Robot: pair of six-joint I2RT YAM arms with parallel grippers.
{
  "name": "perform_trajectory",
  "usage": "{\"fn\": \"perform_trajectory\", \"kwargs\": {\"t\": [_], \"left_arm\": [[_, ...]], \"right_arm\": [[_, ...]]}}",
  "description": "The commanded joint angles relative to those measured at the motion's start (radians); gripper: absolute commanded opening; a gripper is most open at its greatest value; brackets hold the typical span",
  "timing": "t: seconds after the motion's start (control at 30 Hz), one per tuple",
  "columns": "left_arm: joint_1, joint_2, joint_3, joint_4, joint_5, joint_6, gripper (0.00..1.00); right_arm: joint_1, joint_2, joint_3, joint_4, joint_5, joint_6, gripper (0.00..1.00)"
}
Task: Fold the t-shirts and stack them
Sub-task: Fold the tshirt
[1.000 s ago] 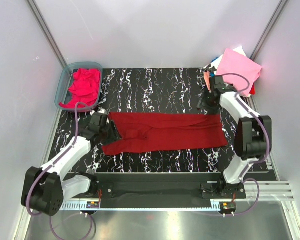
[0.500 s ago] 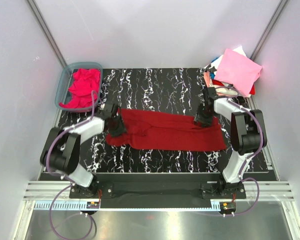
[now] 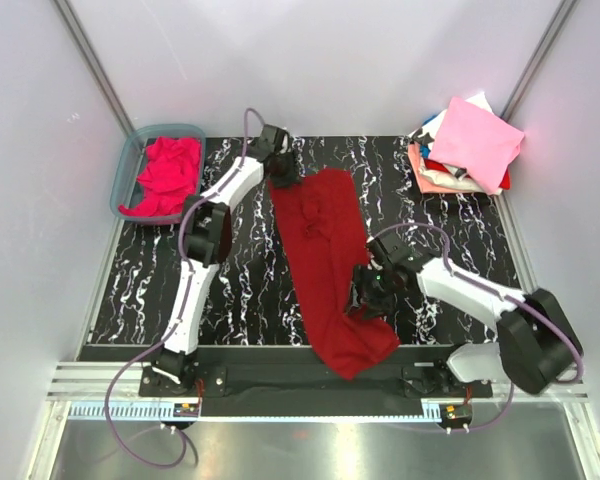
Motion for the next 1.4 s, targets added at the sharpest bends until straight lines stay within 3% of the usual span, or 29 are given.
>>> {"fn": "perform_trajectory", "kwargs": {"t": [0.0, 0.07, 0.1, 0.23, 0.37, 0.53, 0.73, 1.03, 1.23, 1.37], "left_arm": [[-0.086, -0.007, 0.292, -0.062, 0.165, 0.13, 0.57], [-0.105, -0.128, 0.207, 0.018, 0.19, 0.133, 0.71], [-0.107, -0.182, 0.152, 0.052, 0.184, 0.13, 0.85], [-0.103, -0.42, -0.062, 0.066, 0.057, 0.116, 0.99], [-0.098, -0.694, -0.304, -0.046, -0.063, 0.079, 0.99], [-0.122, -1.036, -0.881, 0.105, -0.046, -0.022, 0.99], [-0.228, -1.311, -1.304, 0.168, -0.105, -0.129, 0.98], [-0.343, -1.525, -1.559, 0.213, -0.145, -0.252, 0.96], [-0.348, -1.572, -1.594, 0.195, -0.151, -0.266, 0.96], [-0.353, -1.598, -1.613, 0.188, -0.151, -0.274, 0.96]], "right_arm": [[0.027, -0.145, 0.038, 0.008, -0.117, 0.078, 0.62], [0.027, -0.162, 0.125, -0.033, -0.018, 0.043, 0.66], [0.027, -0.155, 0.161, -0.079, 0.024, 0.004, 0.68], [0.021, -0.064, 0.34, -0.175, 0.251, -0.088, 0.72], [-0.042, 0.081, 0.506, -0.169, 0.32, -0.171, 0.75], [-0.125, 0.367, 0.733, -0.17, 0.326, -0.243, 0.74], [-0.133, 0.713, 1.089, -0.264, 0.314, -0.297, 0.7], [-0.082, 1.069, 1.419, -0.346, 0.335, -0.248, 0.66], [-0.058, 1.301, 1.652, -0.44, 0.372, -0.212, 0.65], [-0.076, 1.465, 1.951, -0.482, 0.317, -0.18, 0.59]]}}
